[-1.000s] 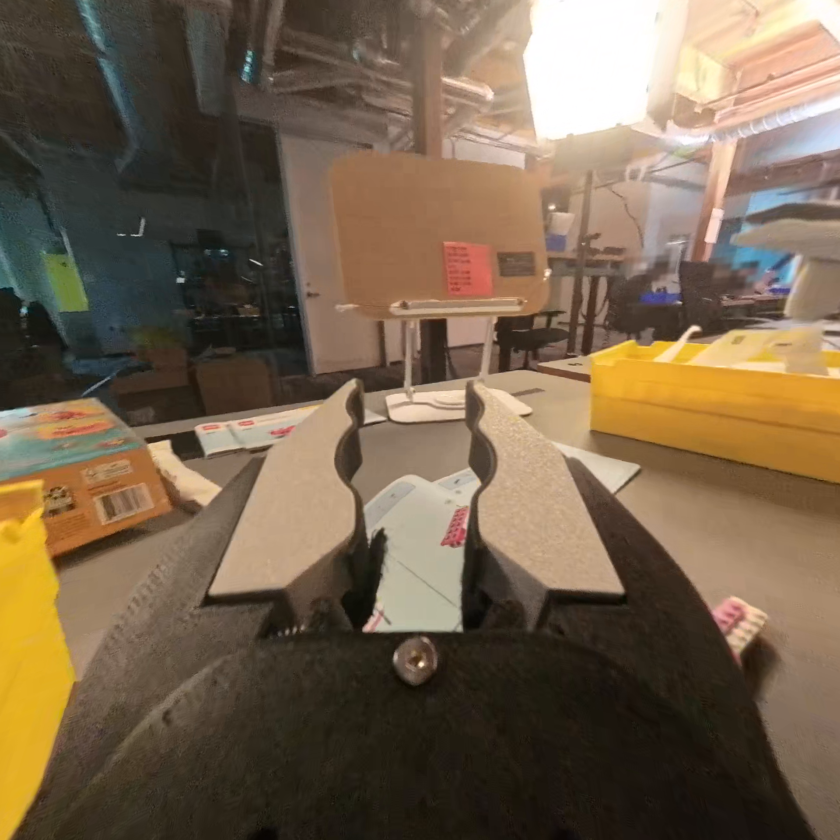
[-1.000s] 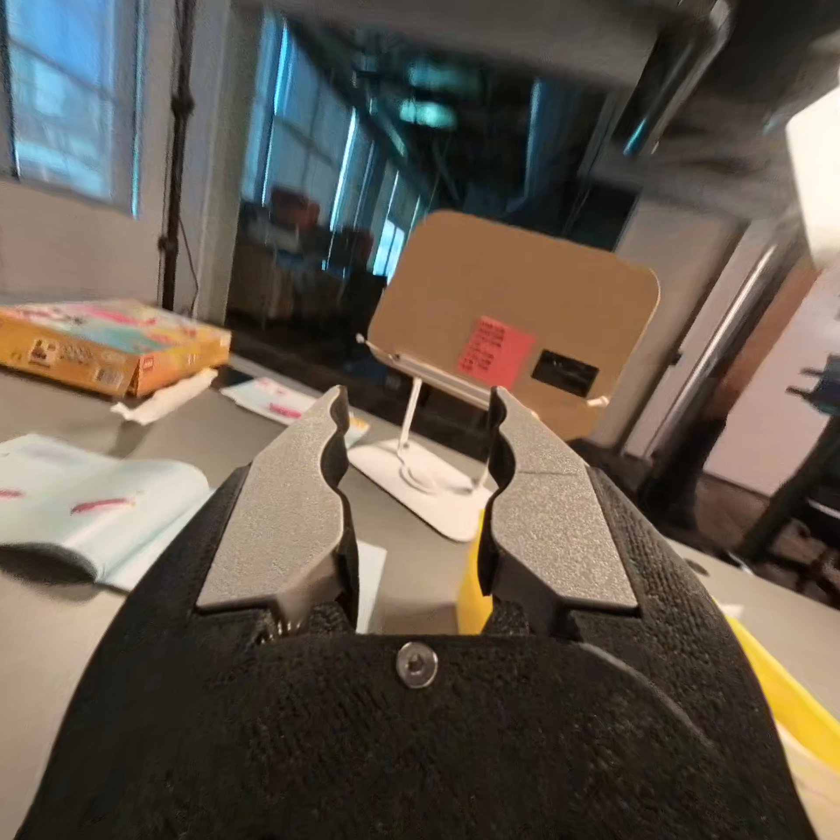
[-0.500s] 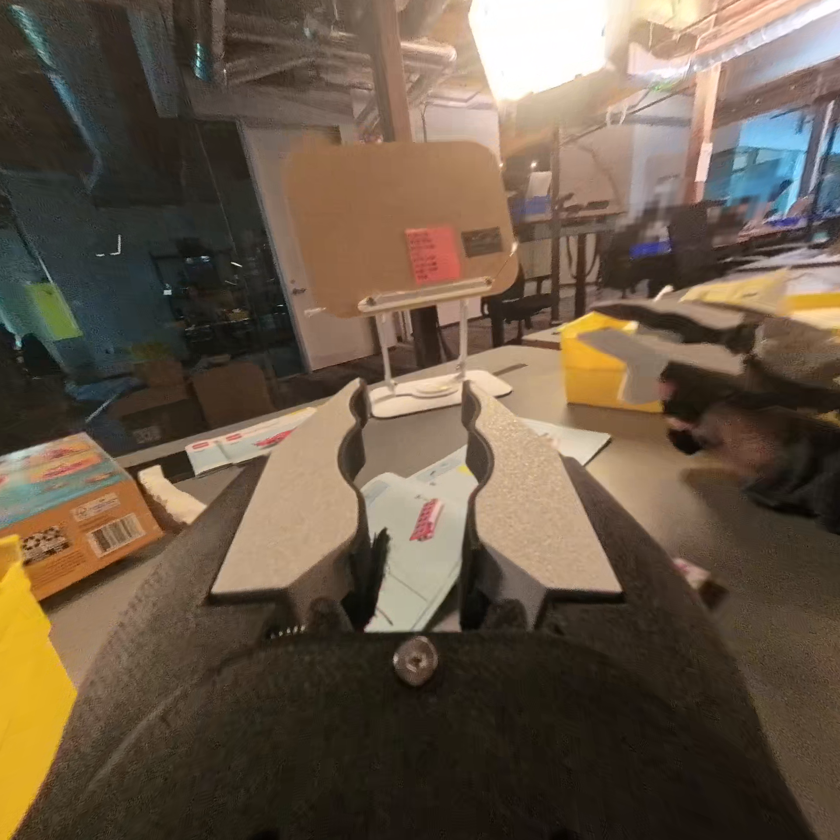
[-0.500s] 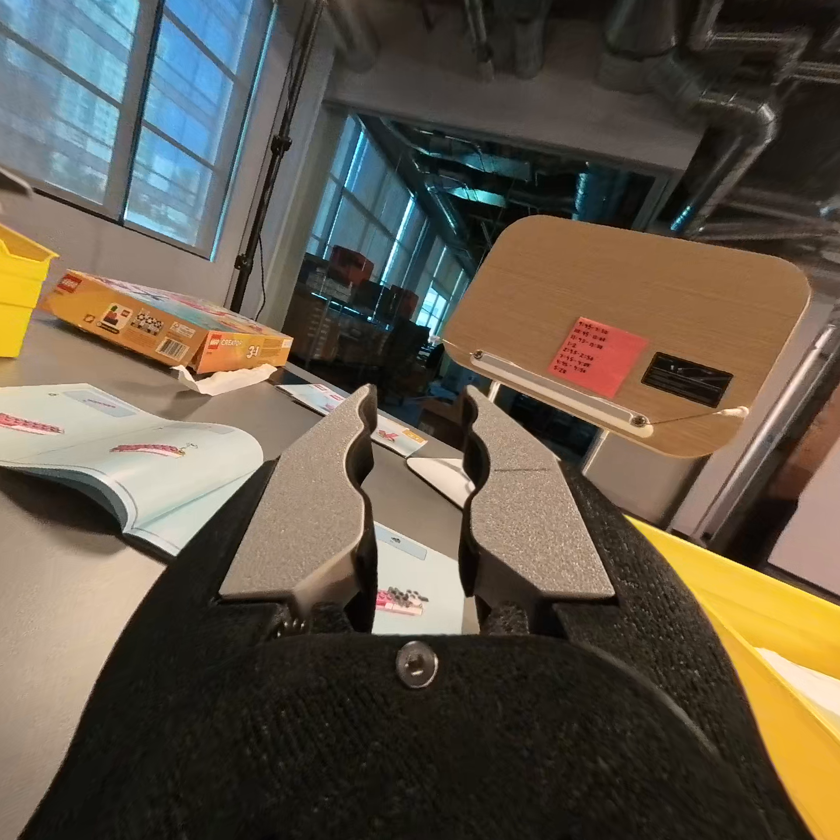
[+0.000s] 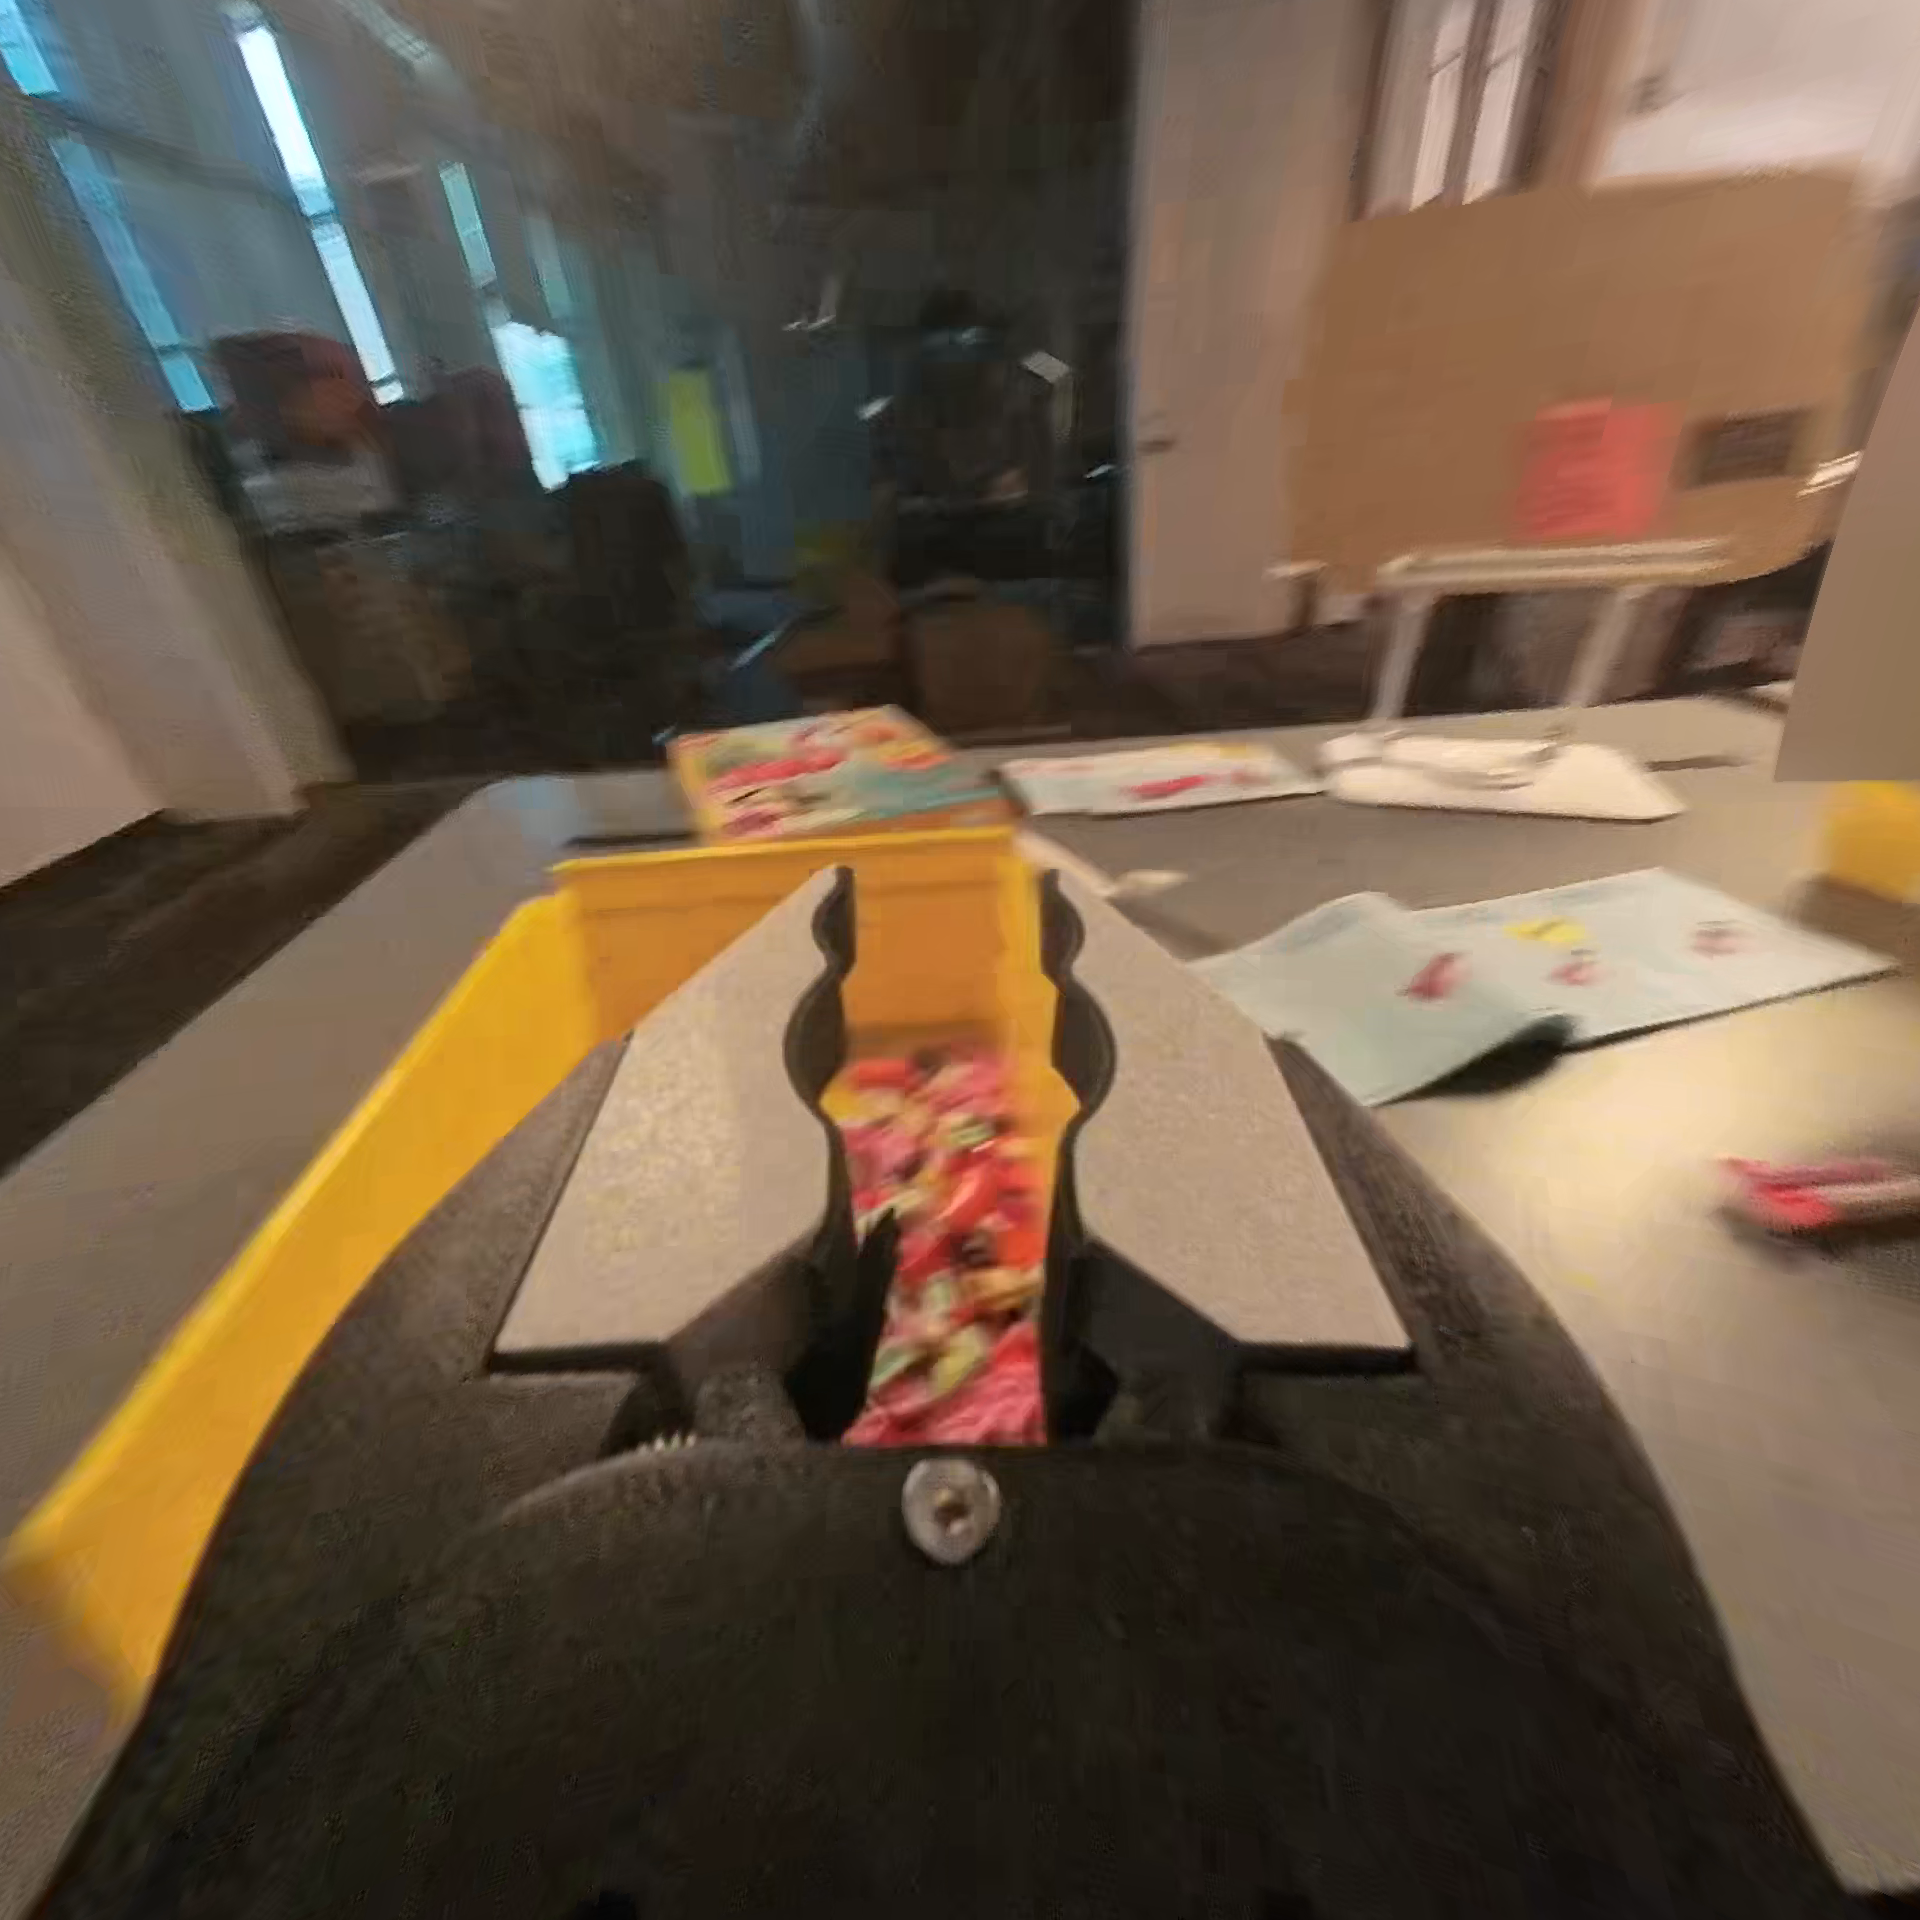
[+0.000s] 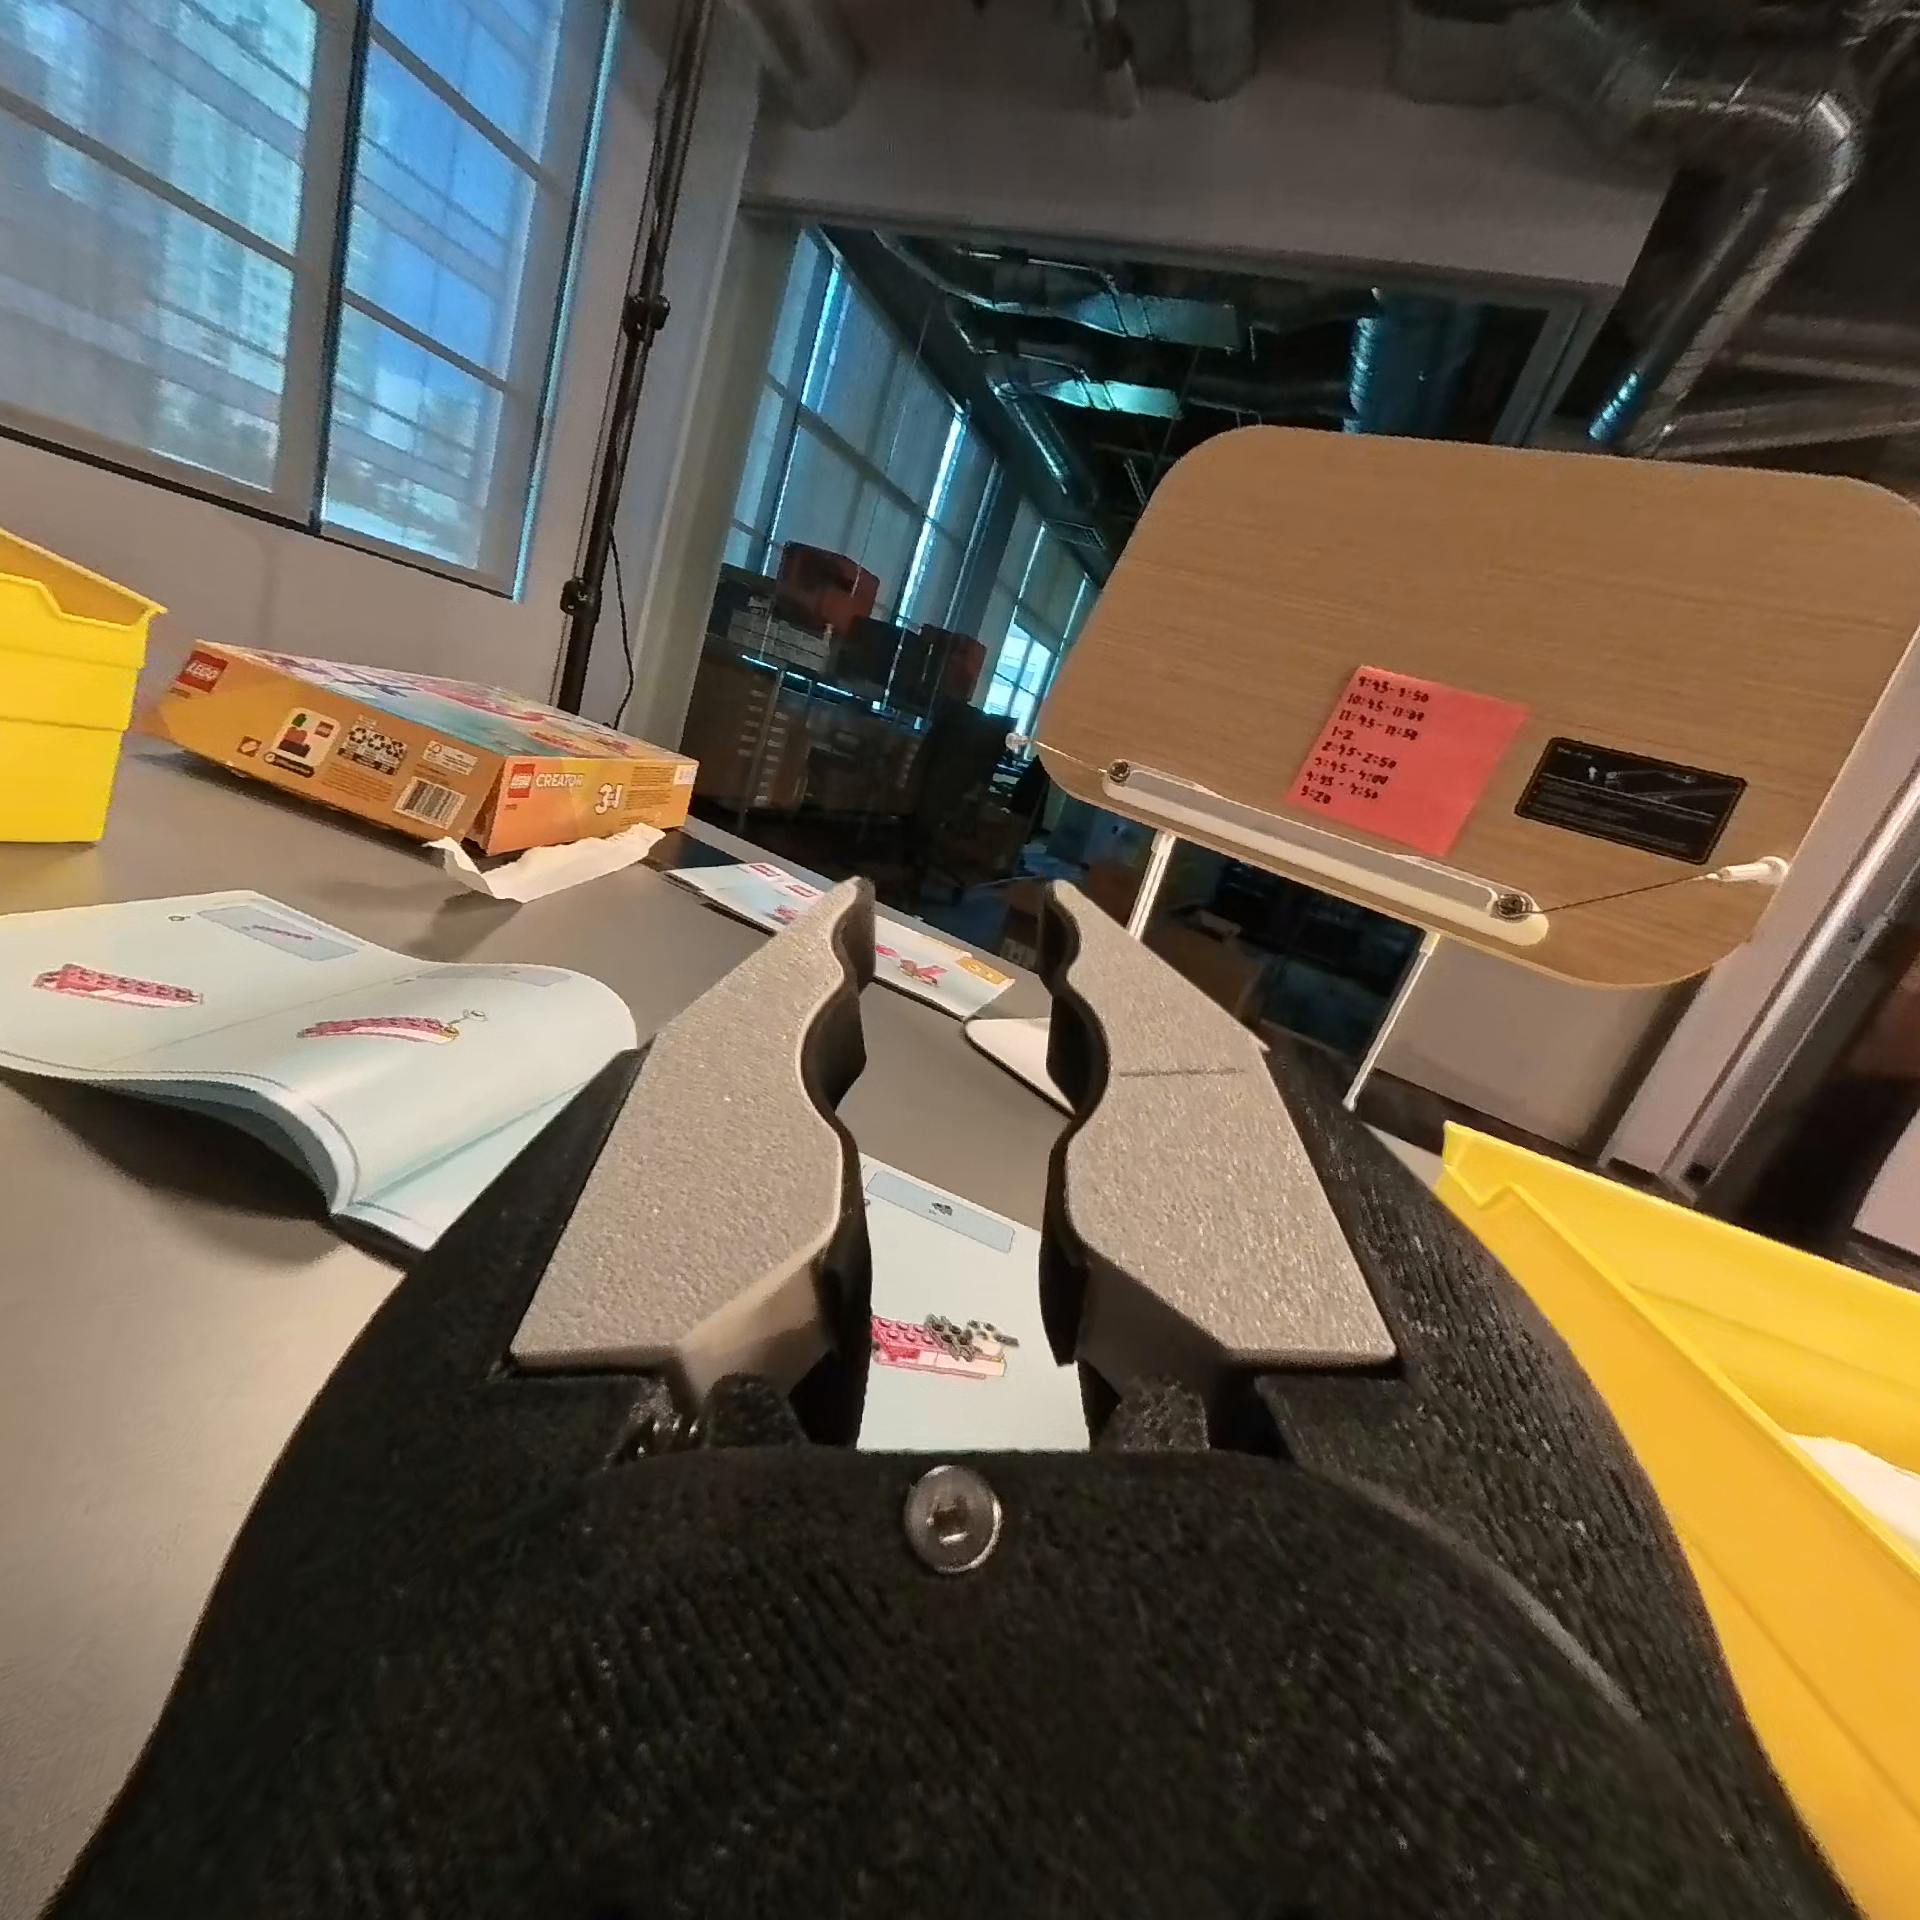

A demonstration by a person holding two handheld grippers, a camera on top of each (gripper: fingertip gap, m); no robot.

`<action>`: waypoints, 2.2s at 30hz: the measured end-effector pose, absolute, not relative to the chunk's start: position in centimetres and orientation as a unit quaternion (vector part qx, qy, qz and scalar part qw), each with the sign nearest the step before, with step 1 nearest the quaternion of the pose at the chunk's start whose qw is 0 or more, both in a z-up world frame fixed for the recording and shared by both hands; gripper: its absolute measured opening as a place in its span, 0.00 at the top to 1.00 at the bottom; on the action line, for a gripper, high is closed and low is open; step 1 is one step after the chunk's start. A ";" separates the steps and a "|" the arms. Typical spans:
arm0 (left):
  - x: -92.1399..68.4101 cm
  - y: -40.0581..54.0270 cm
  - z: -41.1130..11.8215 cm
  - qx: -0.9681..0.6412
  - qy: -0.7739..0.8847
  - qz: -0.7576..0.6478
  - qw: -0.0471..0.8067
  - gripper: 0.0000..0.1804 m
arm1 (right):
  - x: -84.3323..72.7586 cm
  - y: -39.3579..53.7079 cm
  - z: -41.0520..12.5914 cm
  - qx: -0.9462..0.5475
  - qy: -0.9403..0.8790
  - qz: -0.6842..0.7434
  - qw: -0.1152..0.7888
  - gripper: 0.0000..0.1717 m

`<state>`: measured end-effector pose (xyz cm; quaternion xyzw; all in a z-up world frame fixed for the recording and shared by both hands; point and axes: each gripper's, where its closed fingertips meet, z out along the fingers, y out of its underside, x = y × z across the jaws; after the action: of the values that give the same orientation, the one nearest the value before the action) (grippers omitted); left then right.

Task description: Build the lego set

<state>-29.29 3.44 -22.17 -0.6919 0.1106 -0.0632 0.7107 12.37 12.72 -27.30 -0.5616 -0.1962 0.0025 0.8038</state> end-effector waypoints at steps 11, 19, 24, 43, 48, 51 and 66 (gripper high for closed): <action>-34.0 4.4 -30.7 -0.812 0.322 -0.101 0.476 0.76 | 13.2 13.4 -27.8 -0.579 -0.177 -0.003 0.796 0.83; -30.5 5.5 -34.6 -0.822 0.446 -0.133 0.329 0.68 | 15.2 13.4 -27.3 -0.579 -0.126 -0.003 0.806 0.85; -31.9 5.2 -37.2 -0.844 0.460 -0.120 0.247 0.75 | 16.2 13.6 -27.5 -0.586 -0.096 0.020 0.804 0.85; -36.6 14.5 -37.3 -0.871 0.395 0.042 0.291 0.84 | 17.0 13.8 -27.7 -0.592 -0.068 0.048 0.802 0.85; -30.7 13.7 -36.8 -0.826 0.469 -0.130 0.285 0.58 | 17.0 13.9 -27.8 -0.595 -0.069 0.046 0.799 0.85; -30.5 13.7 -38.2 -0.833 0.488 -0.127 0.227 0.38 | 17.2 14.0 -28.0 -0.599 -0.065 0.040 0.797 0.86; -33.5 18.9 -35.1 -0.824 0.467 -0.014 0.320 0.47 | 17.5 14.1 -28.0 -0.599 -0.058 0.039 0.798 0.86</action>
<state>-33.54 18.91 -35.10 -0.8242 0.4674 -0.0139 0.3196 17.47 14.14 -27.98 -0.5992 -0.0575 0.0391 0.7976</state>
